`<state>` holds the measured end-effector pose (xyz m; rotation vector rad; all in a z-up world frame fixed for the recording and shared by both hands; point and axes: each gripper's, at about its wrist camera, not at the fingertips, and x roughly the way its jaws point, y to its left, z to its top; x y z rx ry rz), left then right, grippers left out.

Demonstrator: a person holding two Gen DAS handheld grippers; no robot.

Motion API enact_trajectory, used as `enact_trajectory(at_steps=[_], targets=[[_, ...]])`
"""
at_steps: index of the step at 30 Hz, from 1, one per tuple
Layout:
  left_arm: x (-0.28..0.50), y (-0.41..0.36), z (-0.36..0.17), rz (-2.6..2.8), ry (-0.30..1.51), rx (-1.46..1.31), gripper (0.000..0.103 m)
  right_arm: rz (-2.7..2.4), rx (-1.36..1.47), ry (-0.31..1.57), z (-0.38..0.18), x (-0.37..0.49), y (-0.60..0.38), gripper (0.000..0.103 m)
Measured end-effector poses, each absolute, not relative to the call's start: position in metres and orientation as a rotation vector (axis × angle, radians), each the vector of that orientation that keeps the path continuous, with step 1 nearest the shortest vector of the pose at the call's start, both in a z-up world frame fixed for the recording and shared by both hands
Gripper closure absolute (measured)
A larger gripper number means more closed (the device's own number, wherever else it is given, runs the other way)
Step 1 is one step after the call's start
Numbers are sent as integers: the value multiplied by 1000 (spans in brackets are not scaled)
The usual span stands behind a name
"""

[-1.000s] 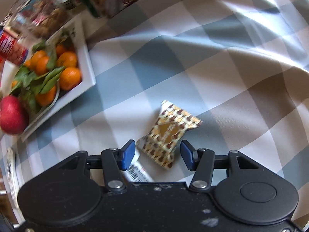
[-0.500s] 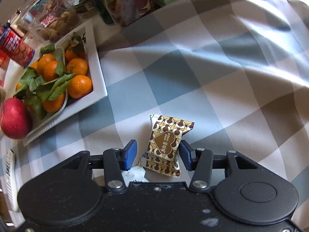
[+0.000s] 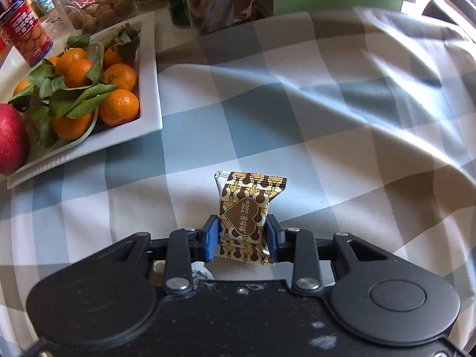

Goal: Organize snacks
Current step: 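Close the right tool on the brown patterned packet and lift it, then lower the left tool onto the green-and-white packet and close it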

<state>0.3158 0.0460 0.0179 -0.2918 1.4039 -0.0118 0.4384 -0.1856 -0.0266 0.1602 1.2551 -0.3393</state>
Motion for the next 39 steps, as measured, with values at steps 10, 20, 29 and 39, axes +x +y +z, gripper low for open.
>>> enact_trajectory(at_steps=[10,20,29,39], targets=[[318,48,17,1,1386,-304,59,-254,212,1207,20,389,-219,70],[321,32,6,-15,1364,-269,59,-149,293,1282,26,290,-232,70],[315,6,-2,-84,1314,-250,59,-82,307,1249,34,249,-233,70],[283,-51,20,-336,1216,-130,49,-83,329,1260,35,250,-248,70]])
